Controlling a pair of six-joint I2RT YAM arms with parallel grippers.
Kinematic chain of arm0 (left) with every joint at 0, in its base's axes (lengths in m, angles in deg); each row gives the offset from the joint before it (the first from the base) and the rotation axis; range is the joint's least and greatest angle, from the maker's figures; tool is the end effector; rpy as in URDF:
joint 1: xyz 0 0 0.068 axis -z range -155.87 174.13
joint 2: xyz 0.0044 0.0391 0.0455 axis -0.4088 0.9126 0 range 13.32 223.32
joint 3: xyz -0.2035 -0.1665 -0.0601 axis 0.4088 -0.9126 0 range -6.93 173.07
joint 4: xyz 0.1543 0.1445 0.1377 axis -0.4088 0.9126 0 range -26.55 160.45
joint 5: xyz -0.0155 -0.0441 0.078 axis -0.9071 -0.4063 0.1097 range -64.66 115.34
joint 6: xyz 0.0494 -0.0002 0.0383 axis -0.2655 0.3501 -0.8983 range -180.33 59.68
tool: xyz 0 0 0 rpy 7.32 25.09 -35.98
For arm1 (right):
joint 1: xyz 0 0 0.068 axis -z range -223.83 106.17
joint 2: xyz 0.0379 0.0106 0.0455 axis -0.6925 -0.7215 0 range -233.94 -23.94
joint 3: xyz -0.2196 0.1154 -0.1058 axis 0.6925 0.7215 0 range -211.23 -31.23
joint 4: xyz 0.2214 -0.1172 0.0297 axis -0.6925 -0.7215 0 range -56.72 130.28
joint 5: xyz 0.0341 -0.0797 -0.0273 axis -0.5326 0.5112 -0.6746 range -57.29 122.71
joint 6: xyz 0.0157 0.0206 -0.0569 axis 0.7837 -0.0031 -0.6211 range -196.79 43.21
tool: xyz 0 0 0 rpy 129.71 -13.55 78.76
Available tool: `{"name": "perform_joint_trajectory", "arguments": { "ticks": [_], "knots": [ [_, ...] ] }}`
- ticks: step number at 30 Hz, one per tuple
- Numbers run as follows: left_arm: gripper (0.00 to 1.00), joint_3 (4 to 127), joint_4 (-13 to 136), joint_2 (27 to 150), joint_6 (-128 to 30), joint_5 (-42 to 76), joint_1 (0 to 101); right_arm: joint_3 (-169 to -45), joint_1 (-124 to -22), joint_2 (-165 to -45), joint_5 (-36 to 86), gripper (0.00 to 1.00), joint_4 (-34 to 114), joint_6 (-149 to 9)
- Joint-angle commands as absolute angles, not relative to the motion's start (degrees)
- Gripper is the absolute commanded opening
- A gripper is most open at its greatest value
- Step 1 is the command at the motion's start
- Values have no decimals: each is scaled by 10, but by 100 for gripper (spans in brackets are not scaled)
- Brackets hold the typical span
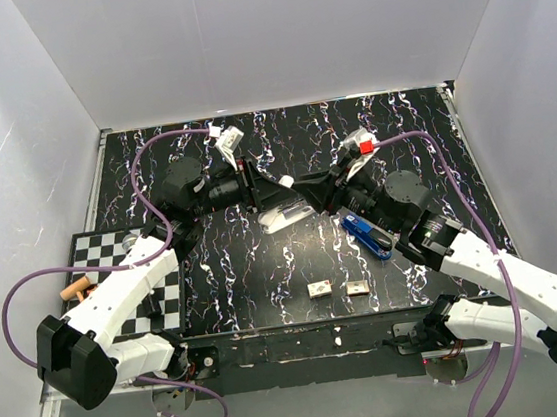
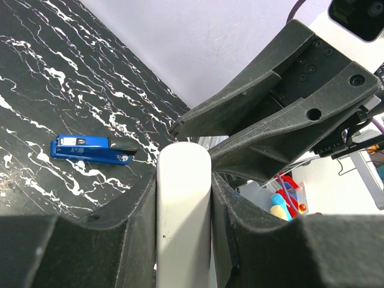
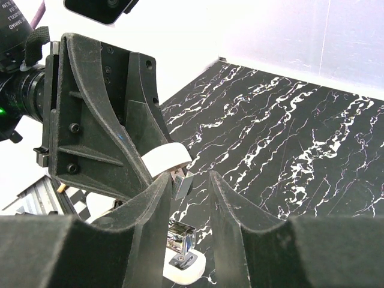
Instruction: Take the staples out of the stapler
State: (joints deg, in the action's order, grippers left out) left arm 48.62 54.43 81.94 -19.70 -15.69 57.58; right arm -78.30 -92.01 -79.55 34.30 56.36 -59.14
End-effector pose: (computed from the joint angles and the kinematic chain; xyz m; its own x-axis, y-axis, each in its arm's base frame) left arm 0.2141 -0.1789 0.3539 -0.6712 -0.1451 -0.7269 0.6920 0.2290 -0.6846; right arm 0.1575 0.1740 0.3690 -0.1371 0.3014 -0.9436 -0.7190 0.6249 0.3041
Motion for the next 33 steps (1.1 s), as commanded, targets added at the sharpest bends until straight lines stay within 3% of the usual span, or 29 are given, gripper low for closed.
{"name": "perform_joint_trajectory", "arguments": {
  "ticks": [1,33],
  "knots": [
    [0,528,493,772,-207,-255,610,-751,-922,-823,401,38,464,-625],
    [0,544,772,758,-407,-33,610,-768,-922,-856,422,38,421,-618]
  ]
}}
